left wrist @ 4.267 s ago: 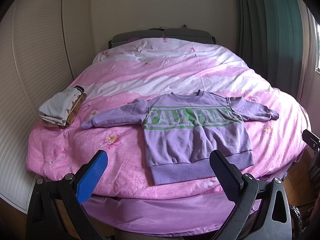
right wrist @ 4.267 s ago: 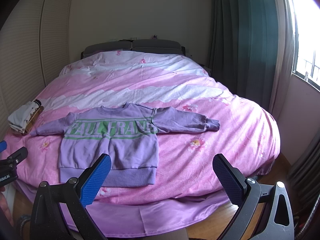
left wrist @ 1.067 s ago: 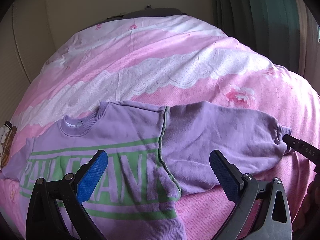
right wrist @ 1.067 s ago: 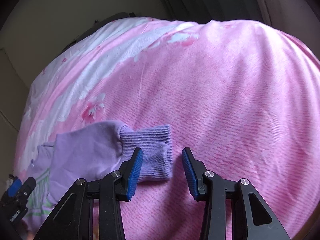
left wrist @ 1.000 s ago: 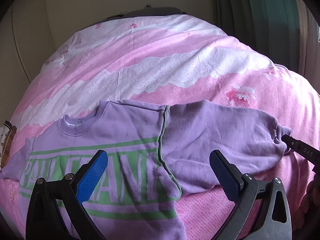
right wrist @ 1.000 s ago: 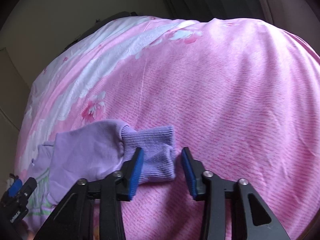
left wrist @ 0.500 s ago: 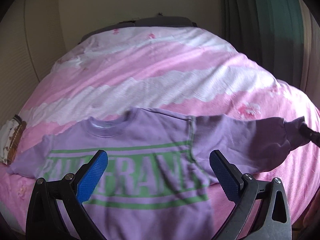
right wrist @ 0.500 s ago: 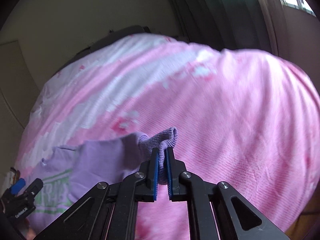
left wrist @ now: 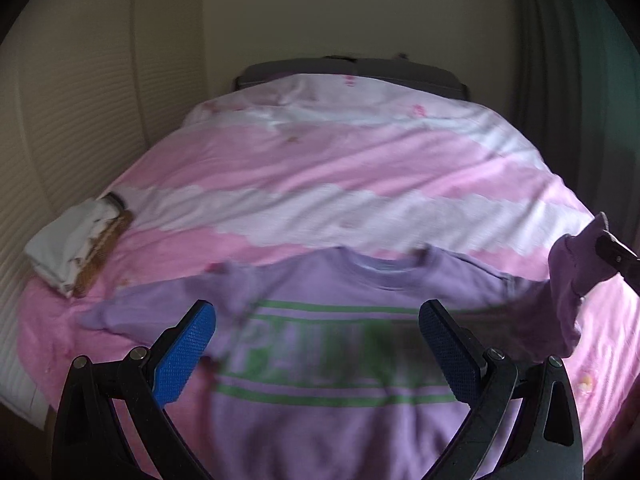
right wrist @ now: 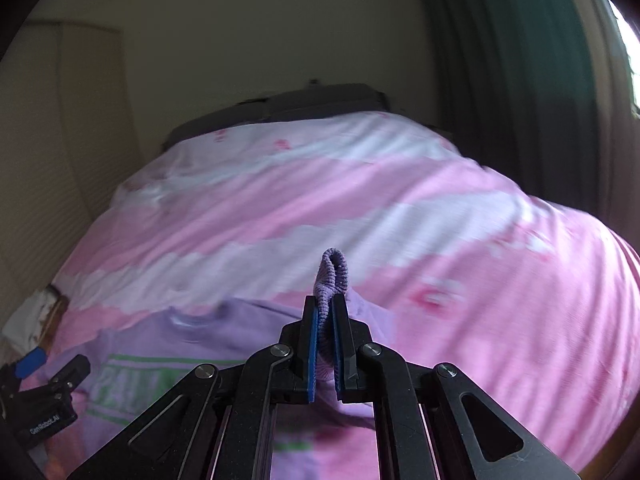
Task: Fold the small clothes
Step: 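Lift the cuff with the right tool and fold the sleeve across the chest, then grasp the other sleeve cuff with the left tool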
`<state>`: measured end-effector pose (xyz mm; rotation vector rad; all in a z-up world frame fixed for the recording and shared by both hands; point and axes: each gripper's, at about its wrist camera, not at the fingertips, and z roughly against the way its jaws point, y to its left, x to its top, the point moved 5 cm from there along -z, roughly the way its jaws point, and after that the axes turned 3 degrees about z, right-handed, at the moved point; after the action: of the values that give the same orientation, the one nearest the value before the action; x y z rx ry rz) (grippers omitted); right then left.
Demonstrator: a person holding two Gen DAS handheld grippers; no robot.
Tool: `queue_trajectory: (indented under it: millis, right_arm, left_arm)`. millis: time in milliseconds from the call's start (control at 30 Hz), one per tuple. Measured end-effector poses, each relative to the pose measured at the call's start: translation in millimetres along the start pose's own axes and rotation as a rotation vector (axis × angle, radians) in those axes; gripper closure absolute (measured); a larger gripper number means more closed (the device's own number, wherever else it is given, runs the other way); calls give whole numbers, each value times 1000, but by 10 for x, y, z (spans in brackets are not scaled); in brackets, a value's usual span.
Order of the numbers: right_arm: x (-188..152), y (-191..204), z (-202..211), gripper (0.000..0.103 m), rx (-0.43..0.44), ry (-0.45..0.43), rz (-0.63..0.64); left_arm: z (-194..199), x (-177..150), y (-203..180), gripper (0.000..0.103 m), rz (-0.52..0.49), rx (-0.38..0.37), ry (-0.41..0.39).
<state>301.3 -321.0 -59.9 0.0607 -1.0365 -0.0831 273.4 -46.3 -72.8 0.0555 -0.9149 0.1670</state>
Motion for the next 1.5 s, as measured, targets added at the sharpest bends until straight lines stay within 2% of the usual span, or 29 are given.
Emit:
queue_trajectory:
  millis: [167,333,500,733,833,933,1000,1100,1200,1400,1500]
  right_arm:
    - [4,815,-235,96,60,20,101]
    - [-271,1482,-674,96,51,105,207]
    - [-611,1910,-997,96,62,186,252]
    - [-893,2277,-1152,96,87,224,312]
    - [-1017,2357,-1206,97,139,256,324]
    - [-1053,2377,-1165,93,175,244,316]
    - [-1042,2396,-1103,77,201,225,320]
    - [-954,2296,-872,73,226,172,293]
    - [-878,1942,-633,68,197,137,226]
    - [-899,1031,-445,68,80,172,136]
    - [-883,632,-393,68,32,172,72]
  left_arm:
    - [-67,-40,606,0,50,52,16]
    - [-181,-152,946,0,86,75,55]
    - [-233,-226,1076,0,79,89,63]
    - [-373,-323,1196,0,97,105,98]
    - [-400,-338,1192,0,95,106,104]
    - [-402,-342,1158,0,87,109,101]
    - [-400,-336,1137,0,85,107,99]
    - [-402,-322,1061,0,78,96,91]
    - [-444,-317,917,0,74,36,92]
    - [-621,-328,298,1,-5,-102,105]
    - [-758,-343,-47,18,-72,-153,114]
